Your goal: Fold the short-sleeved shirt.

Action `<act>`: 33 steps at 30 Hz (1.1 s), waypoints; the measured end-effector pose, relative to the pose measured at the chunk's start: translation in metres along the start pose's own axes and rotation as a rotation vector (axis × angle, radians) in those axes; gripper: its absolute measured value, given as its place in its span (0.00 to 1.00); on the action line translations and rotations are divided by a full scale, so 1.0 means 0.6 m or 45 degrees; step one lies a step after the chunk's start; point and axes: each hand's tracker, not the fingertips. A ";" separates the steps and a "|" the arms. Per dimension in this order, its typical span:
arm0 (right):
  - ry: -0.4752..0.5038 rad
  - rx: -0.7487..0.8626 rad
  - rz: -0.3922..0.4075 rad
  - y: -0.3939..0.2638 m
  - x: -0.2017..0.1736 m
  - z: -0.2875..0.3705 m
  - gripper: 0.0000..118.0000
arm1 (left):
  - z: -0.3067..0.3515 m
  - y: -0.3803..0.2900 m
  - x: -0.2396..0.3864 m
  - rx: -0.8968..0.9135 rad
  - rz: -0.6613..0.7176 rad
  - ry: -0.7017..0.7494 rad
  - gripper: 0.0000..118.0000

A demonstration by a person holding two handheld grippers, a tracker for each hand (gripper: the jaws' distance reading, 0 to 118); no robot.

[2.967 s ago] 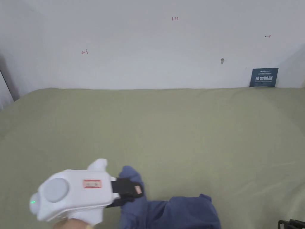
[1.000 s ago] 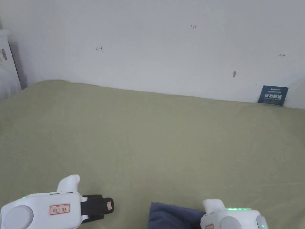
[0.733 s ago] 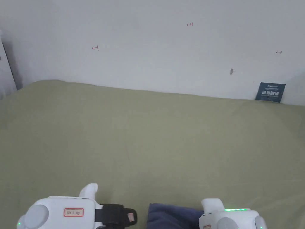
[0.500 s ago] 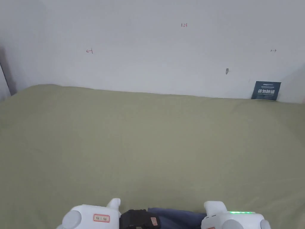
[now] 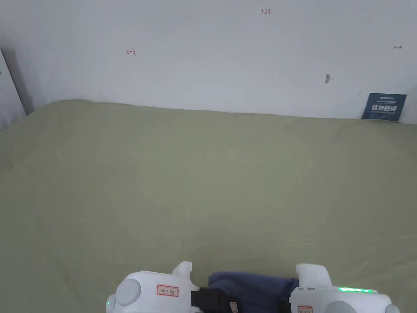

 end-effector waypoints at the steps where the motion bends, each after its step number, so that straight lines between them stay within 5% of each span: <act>1: -0.041 0.043 0.041 0.002 -0.015 0.007 0.00 | 0.010 0.006 0.001 0.002 0.005 -0.005 0.15; 12: -0.076 0.573 0.111 0.061 -0.281 0.033 0.00 | 0.267 0.125 -0.058 0.022 -0.132 0.248 0.15; 16: -0.066 0.624 0.166 0.087 -0.421 -0.021 0.00 | 0.400 0.177 -0.093 -0.002 -0.178 0.399 0.15; 25: -0.129 0.666 0.072 0.091 -0.706 -0.100 0.00 | 0.713 0.254 -0.234 0.078 -0.125 0.835 0.15; 27: -0.026 0.641 0.085 0.080 -0.745 -0.116 0.00 | 0.751 0.253 -0.258 0.101 -0.169 0.949 0.16; 28: 0.000 0.643 0.090 0.074 -0.762 -0.123 0.00 | 0.765 0.250 -0.274 0.123 -0.176 0.963 0.22; 30: -0.008 0.644 0.104 0.063 -0.788 -0.134 0.00 | 0.785 0.241 -0.300 0.176 -0.163 0.952 0.68; 33: 0.078 0.538 0.097 0.060 -0.804 -0.144 0.00 | 0.809 0.229 -0.321 0.209 -0.187 1.135 0.84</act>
